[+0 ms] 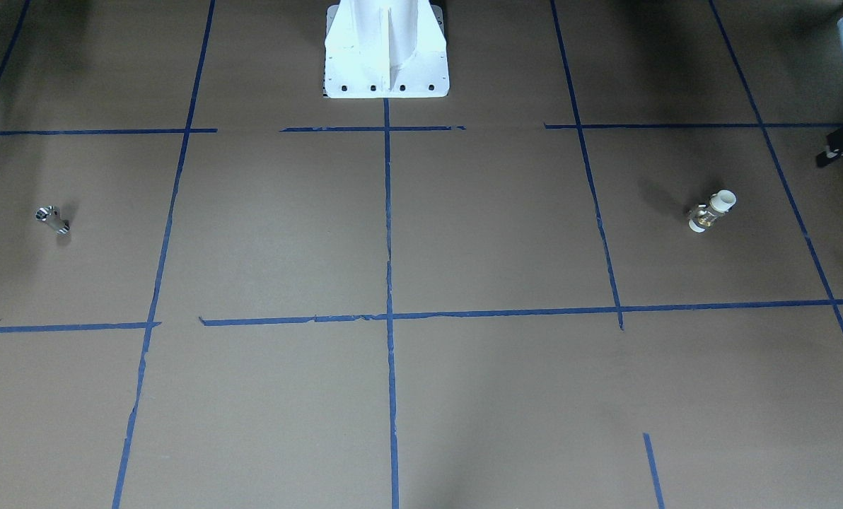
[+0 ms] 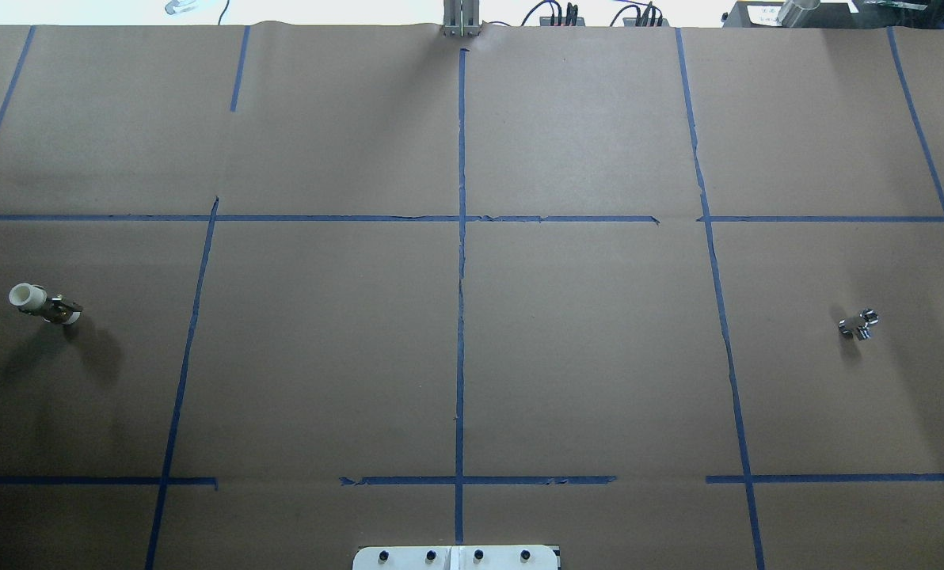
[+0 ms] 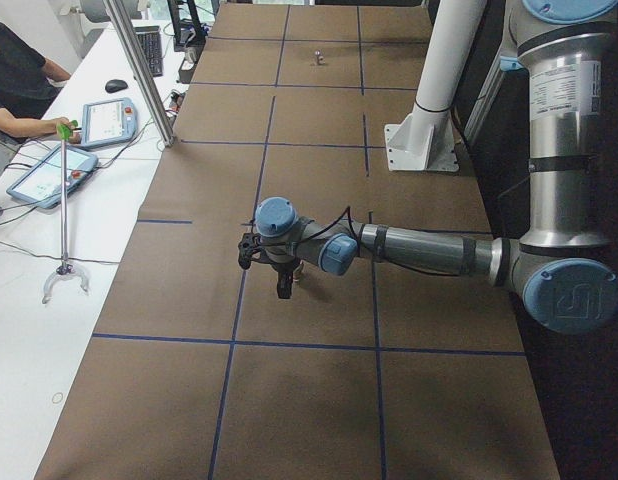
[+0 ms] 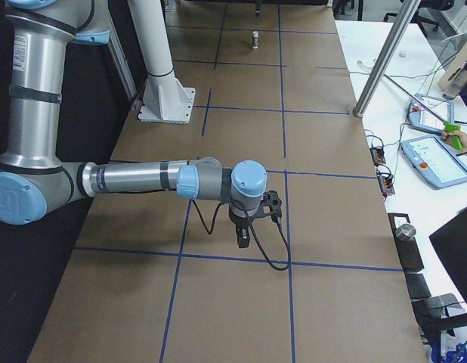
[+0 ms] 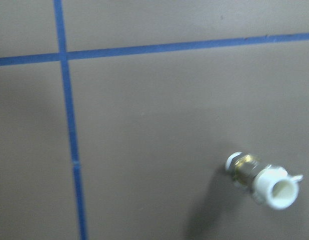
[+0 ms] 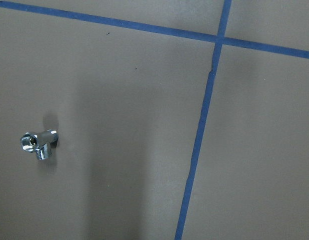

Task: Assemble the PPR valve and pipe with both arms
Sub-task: 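Move the left gripper down toward the white PPR pipe fitting, then grasp the white PPR pipe fitting with the left gripper and lift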

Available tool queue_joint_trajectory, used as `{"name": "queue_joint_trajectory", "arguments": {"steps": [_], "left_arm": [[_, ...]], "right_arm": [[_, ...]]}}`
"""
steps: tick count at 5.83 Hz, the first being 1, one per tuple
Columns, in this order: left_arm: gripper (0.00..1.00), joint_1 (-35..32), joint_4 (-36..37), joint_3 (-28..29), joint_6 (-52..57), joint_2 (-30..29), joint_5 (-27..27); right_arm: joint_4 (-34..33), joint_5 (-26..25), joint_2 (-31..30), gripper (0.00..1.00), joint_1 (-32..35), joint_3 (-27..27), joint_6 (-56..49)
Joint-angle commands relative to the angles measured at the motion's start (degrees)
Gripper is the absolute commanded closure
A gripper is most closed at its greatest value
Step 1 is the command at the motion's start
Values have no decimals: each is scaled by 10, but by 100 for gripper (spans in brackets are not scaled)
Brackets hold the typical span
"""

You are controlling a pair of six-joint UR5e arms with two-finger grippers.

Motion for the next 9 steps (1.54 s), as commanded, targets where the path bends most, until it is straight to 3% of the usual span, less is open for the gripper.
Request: {"name": "queue_joint_trajectory", "arguments": {"steps": [1,2,4,5,7,8,9], "left_arm": [[0,80,-89,0,-158,-3,64],[0,107,-92,0,-185,-16,100],[0,121,-93,9,-181,-16,102],[10,121,-93,9,-181,-16,102],[15,121,-93,8,-180,-13,102],[25,121,-93,5,-180,-11,102],[55,121,-93,4,-180,-11,102]], "right_arm": [[0,0,-1,0,0,-1,1],[0,0,0,0,-1,-1,-1],[0,1,0,0,-3,0,-1],[0,1,0,0,-4,0,-1],[0,1,0,0,-5,2,-1],[0,1,0,0,-5,2,0],[0,1,0,0,-5,3,0]]}}
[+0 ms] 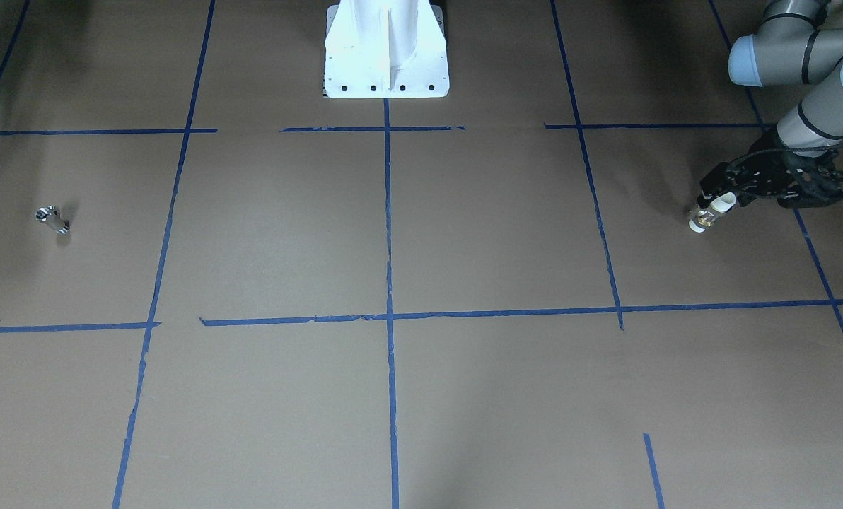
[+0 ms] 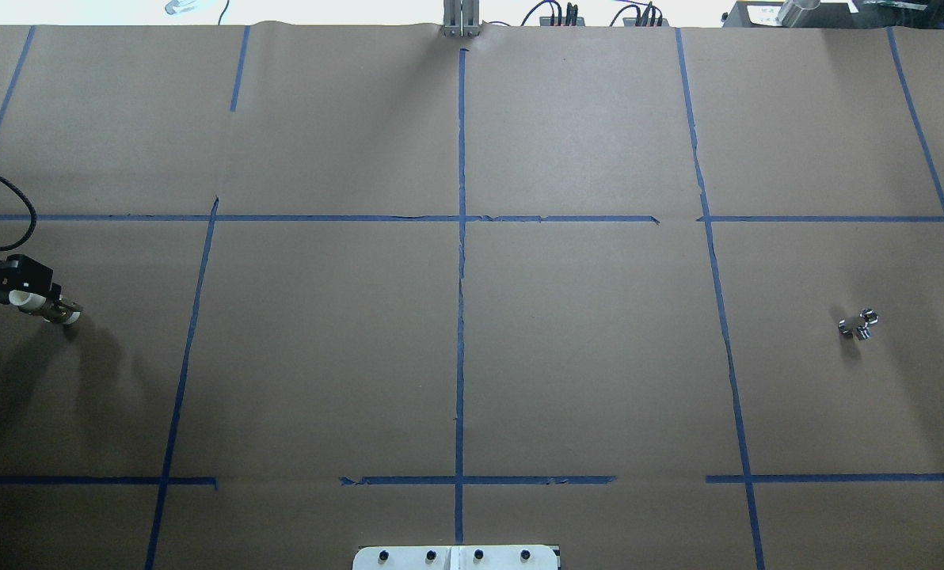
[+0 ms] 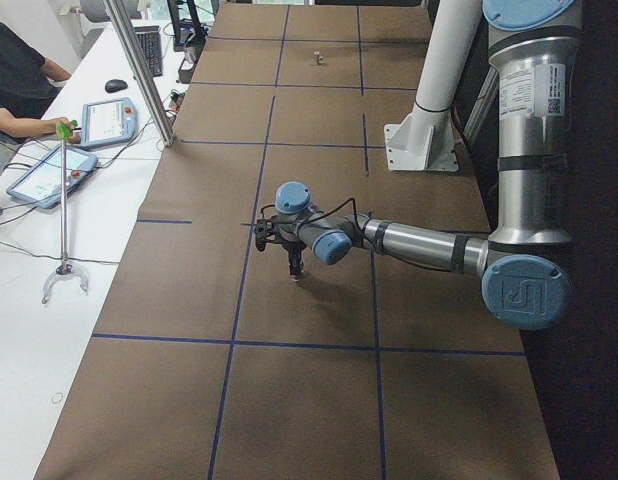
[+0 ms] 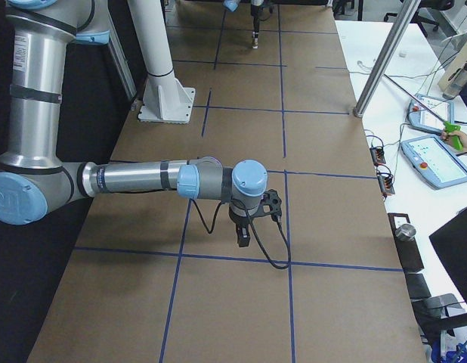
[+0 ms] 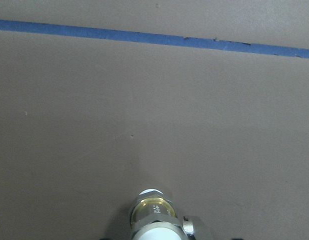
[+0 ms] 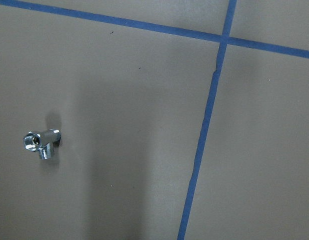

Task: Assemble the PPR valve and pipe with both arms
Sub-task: 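Grasp the white PPR pipe fitting with the left gripper and lift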

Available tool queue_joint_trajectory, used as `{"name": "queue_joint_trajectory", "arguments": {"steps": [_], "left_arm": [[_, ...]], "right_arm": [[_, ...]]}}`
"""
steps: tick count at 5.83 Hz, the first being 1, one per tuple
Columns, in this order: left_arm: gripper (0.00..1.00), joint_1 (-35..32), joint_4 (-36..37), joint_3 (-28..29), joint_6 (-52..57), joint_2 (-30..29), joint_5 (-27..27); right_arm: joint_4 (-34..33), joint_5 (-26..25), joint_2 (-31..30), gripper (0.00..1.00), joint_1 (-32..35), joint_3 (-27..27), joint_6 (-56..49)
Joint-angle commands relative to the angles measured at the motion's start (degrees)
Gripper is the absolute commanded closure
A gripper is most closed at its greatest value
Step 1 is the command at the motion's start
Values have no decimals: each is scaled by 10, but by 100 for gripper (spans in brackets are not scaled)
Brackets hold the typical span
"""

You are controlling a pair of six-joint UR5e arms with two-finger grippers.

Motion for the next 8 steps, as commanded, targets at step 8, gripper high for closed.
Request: {"name": "queue_joint_trajectory", "arguments": {"steps": [8], "left_arm": [[100,187,147,-64,-250,-291,85]], "right_arm": [[28,7,0,0,-1,1,1]]}}
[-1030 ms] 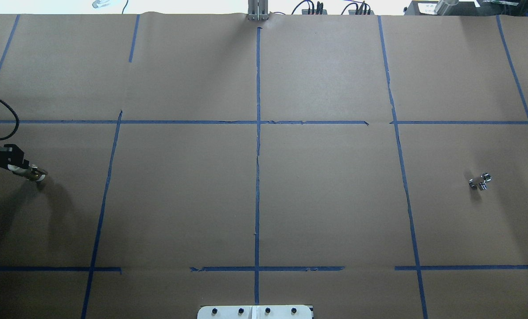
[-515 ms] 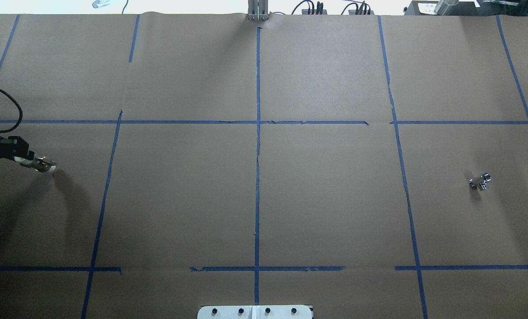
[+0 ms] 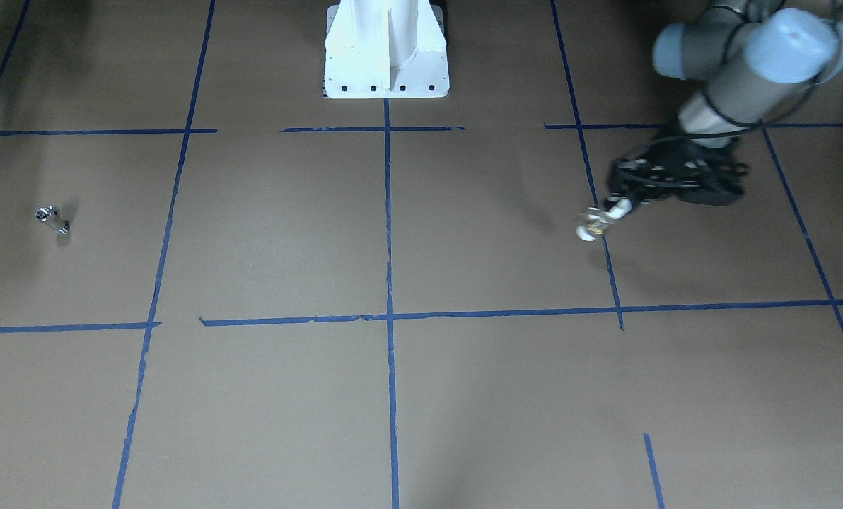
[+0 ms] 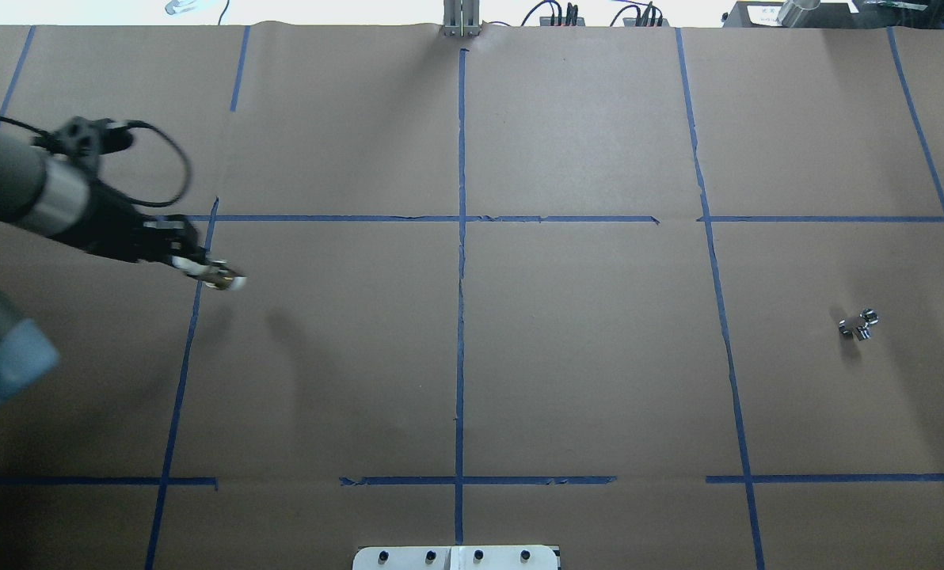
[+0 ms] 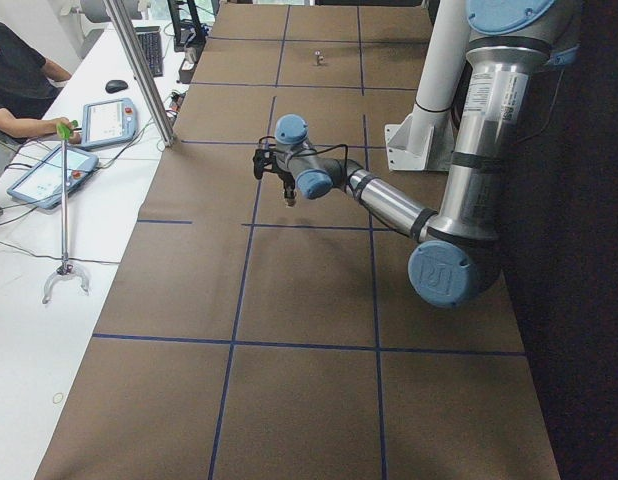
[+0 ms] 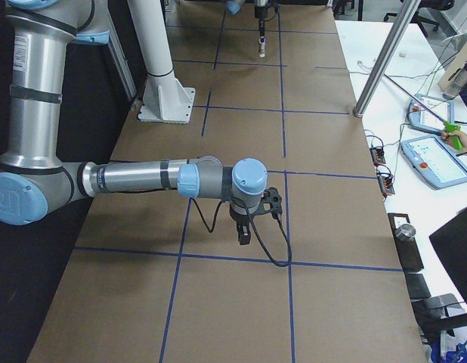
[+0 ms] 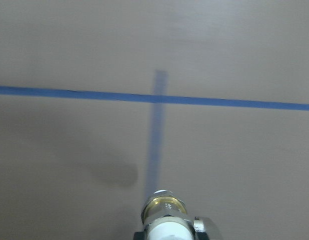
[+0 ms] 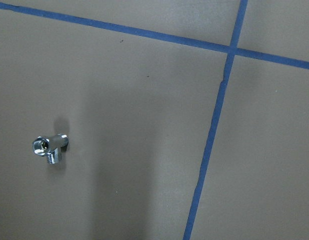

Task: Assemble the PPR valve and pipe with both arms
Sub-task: 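Carry the white fitting with the left gripper to the table center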

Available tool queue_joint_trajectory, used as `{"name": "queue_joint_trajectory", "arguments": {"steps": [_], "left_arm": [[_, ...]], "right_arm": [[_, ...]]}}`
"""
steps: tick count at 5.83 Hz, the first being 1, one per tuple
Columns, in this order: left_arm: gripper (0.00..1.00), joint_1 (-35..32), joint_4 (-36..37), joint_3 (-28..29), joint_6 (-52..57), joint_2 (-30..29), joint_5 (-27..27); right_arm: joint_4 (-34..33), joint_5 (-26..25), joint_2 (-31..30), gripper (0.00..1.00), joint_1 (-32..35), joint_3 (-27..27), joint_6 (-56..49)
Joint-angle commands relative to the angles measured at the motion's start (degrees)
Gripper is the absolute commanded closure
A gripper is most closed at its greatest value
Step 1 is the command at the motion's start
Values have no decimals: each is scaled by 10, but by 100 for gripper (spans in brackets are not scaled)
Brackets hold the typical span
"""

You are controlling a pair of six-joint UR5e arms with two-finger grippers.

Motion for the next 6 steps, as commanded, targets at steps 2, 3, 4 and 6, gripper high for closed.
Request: {"name": "queue_joint_trajectory", "arguments": {"steps": [2,3,4,6], "left_arm": [[100,186,236,15,-106,-250,171],[100,206,238,51,-107,-281,210],[100,208,237,99,-105,-310,211],[100,208,237,130,-100,-328,231]], "right_arm": [[10,1,0,0,0,-1,0],[10,0,0,0,0,-1,-1],[10,0,0,0,0,-2,0],[10,0,0,0,0,-1,0]]}}
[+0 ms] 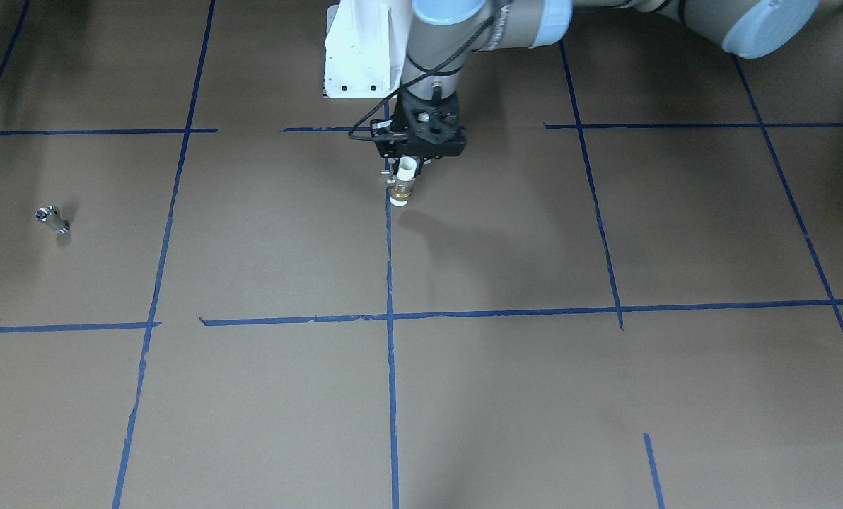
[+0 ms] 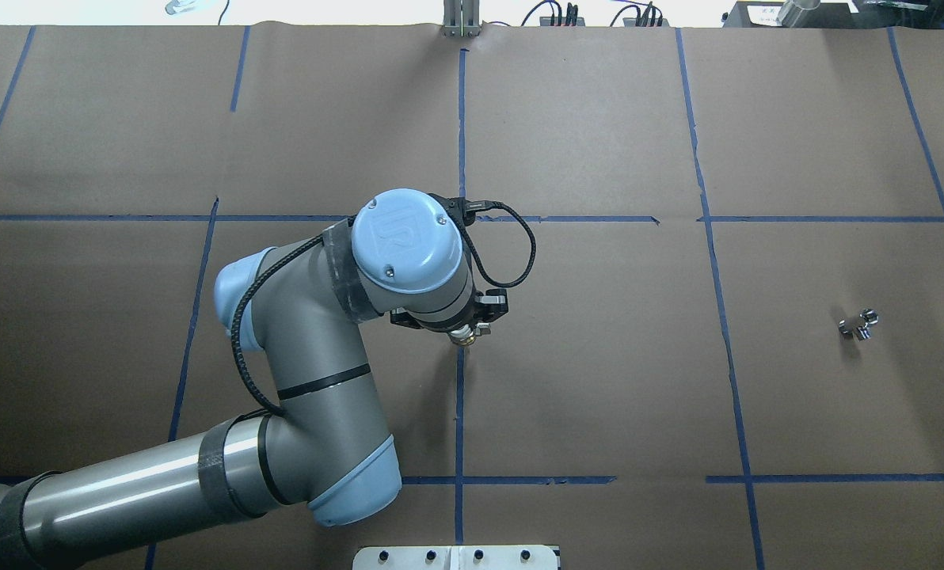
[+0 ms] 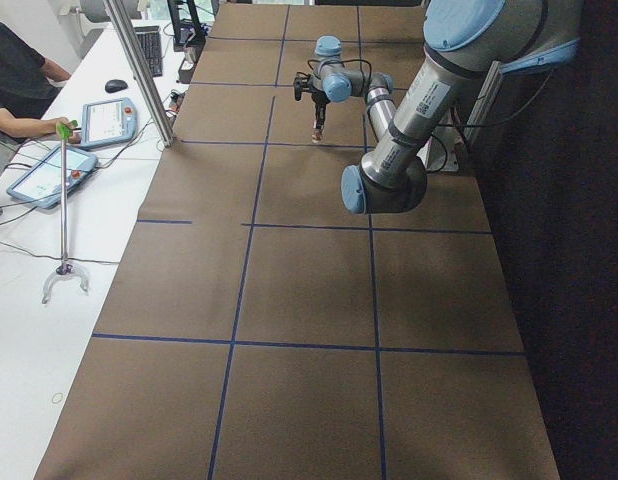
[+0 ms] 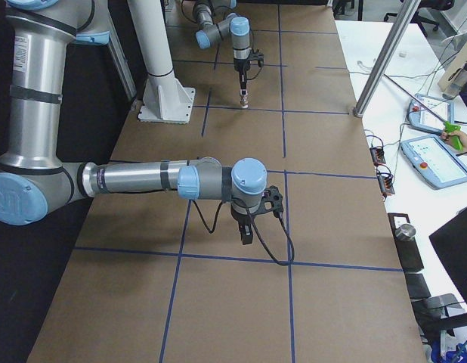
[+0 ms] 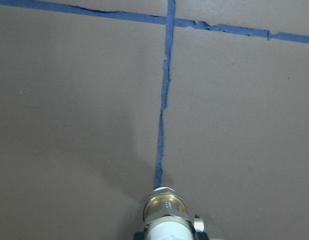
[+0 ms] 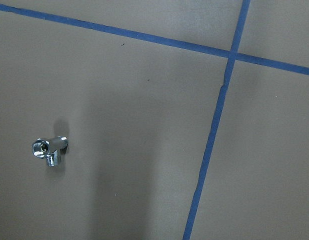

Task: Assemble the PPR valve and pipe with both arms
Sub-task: 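Carry the white fitting with the left gripper to the table center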

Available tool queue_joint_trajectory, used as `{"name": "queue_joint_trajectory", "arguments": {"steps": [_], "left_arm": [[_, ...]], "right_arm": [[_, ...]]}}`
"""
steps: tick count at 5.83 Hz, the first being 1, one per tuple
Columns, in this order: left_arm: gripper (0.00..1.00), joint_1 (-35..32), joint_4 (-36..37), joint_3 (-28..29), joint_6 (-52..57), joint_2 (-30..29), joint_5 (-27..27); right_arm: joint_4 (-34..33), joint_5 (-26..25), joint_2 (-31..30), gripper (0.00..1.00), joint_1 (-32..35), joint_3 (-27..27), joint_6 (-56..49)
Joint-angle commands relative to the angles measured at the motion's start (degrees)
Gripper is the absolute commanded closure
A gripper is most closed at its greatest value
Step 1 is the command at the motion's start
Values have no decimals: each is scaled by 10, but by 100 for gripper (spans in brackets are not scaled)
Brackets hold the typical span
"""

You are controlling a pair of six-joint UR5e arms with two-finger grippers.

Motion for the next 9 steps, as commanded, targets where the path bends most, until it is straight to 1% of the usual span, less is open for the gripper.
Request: {"name": "queue_joint_trajectory", "arguments": {"steps": [1,2,3,4,5,6,7,8,9], "left_arm": [[100,1,0,18,15,-7,18],[99,1,-1,32,16,-7,18],[98,1,-2,33,17,-11,18],[93,1,-3,33,17,-11,17],[62,1,-4,33,17,-11,17],[25,1,-5,33,17,-11,17],[16,1,-9,33,14,-12,17],[16,1,-9,31,10,-12,17],[14,0,-9,24,9,-11,17]], "right_arm": [[0,0,0,0,0,2,0],[0,0,0,0,0,2,0],[0,1,0,0,0,2,0],[0,0,0,0,0,2,0],[0,1,0,0,0,2,0],[0,0,0,0,0,2,0],[0,1,0,0,0,2,0],[0,14,0,0,-2,2,1],[0,44,0,0,-2,2,3]]}}
